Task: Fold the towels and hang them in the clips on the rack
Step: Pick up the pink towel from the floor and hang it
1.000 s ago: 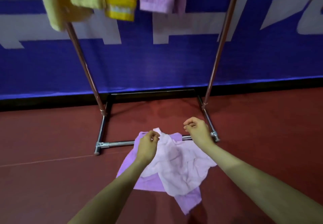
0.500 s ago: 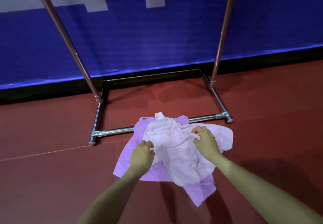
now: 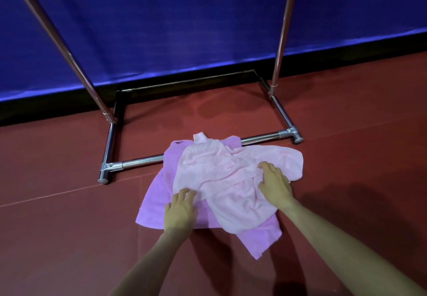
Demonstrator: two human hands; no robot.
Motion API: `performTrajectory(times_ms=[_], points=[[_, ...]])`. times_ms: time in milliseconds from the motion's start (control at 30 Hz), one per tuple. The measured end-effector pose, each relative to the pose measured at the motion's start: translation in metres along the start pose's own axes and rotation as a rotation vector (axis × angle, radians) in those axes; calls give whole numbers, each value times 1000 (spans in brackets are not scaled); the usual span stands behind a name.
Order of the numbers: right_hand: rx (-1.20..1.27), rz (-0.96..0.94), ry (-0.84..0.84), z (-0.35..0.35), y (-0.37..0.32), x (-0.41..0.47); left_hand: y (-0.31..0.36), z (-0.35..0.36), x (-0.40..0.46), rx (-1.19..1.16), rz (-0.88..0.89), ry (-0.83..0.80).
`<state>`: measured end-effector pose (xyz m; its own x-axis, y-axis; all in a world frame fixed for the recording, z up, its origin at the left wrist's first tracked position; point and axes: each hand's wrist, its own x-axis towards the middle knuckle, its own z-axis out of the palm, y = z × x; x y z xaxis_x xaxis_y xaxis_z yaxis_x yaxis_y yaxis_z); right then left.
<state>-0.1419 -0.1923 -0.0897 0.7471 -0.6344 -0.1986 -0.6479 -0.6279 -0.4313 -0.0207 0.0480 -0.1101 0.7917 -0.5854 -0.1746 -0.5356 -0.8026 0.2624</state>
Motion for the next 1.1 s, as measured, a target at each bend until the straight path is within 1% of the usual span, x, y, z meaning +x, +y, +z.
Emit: performTrajectory(times_ms=[100, 167, 233, 267, 333, 400, 467, 500, 600, 700, 767, 867, 933, 1000, 1067, 1100], points=[[-31, 27, -25, 0, 1, 6, 2, 0, 8, 43, -11, 25], [-68, 60, -55, 1, 1, 9, 1, 2, 13, 89, 50, 60], [-71, 90, -50, 3, 2, 10, -3, 3, 18, 89, 76, 75], [-56, 94, -35, 4, 3, 10, -4, 2, 19, 32, 44, 61], [-13, 83, -3, 8, 5, 10, -10, 4, 20, -139, -20, 90], [52, 80, 35, 12, 7, 11, -15, 8, 18, -303, -48, 129], [172, 101, 98, 13, 6, 11, -18, 11, 14, -451, -98, 154], [243, 116, 141, 13, 3, 11, -19, 11, 12, -475, -94, 146], [384, 131, 246, 13, -6, 4, -20, 14, 7, -359, -58, 114], [403, 93, 297, 13, -17, -11, -17, 10, 7, -233, -109, 102], [447, 90, 301, 13, -20, -23, -14, 5, 9, -228, -136, 114], [549, 48, 271, 16, -20, -38, -7, -1, 4, -436, -206, 219], [580, 47, 209, 21, -14, -47, 0, -5, -2, -660, -326, 224], [516, 28, 125, 30, -2, -58, 6, -9, -12, -931, -463, 183], [378, -41, 74, 36, 12, -70, 11, -14, -27, -1153, -515, 165], [300, -88, 68, 38, 17, -76, 13, -18, -36, -1218, -519, 154]])
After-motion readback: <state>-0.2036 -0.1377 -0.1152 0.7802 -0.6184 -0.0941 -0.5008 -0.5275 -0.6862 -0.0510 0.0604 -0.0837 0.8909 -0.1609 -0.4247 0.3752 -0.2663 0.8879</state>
